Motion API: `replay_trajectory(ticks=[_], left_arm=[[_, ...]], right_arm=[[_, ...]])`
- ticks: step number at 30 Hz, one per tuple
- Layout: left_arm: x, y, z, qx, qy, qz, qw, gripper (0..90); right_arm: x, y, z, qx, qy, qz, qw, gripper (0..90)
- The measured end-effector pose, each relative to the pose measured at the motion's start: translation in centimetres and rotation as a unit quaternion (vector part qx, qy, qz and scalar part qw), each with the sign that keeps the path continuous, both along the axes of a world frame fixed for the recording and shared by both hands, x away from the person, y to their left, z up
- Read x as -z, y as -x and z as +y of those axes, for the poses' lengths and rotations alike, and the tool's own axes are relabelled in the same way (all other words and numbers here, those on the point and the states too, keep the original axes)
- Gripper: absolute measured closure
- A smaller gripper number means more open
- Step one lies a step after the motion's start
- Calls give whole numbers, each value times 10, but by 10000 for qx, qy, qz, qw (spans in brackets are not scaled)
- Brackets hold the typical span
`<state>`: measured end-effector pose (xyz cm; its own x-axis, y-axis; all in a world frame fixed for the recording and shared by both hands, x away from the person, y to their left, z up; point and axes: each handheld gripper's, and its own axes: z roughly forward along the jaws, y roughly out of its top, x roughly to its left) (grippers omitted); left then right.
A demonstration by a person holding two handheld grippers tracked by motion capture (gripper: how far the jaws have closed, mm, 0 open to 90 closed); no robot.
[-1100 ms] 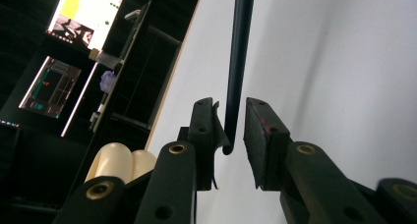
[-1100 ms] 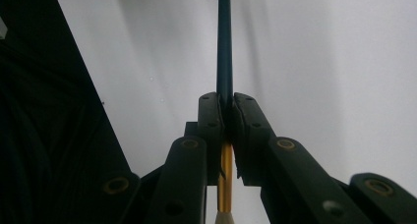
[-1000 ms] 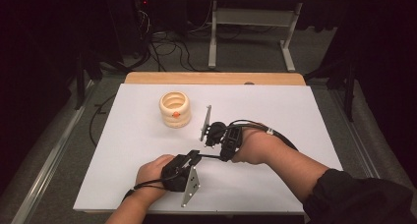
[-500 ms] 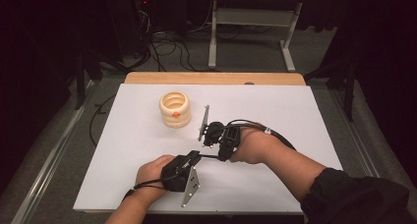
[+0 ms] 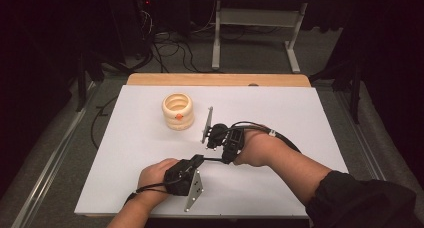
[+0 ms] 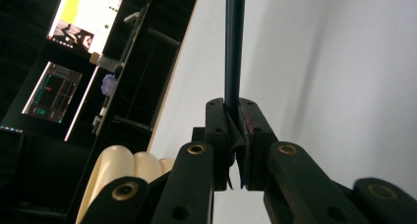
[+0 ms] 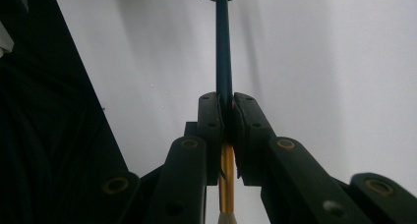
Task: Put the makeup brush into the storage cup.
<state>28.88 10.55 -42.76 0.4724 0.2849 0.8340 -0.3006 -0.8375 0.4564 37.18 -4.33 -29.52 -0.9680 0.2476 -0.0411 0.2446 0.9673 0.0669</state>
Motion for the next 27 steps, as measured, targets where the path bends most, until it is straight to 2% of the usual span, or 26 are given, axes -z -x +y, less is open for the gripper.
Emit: replay_trajectory(ticks=[10,13,17,21,27], left_arm=[[0,0,0,26,-39,34,10000,856],[0,0,0,13,-50,22,10000,856],[-1,0,0,-2,-73,20,10000,856],[0,-1,0,7,-6,93,10000,856],[-1,-3,1,-91,34,123,9999,856]], right_arm=[[0,0,0,9,8,-40,10000,839],[0,-1,0,74,3,26,10000,789],[0,-3,-1,105,-42,-5,9999,734],[1,-3,-2,101,-38,88,9999,664],[0,-3,-4,160,-20,57,9999,572]])
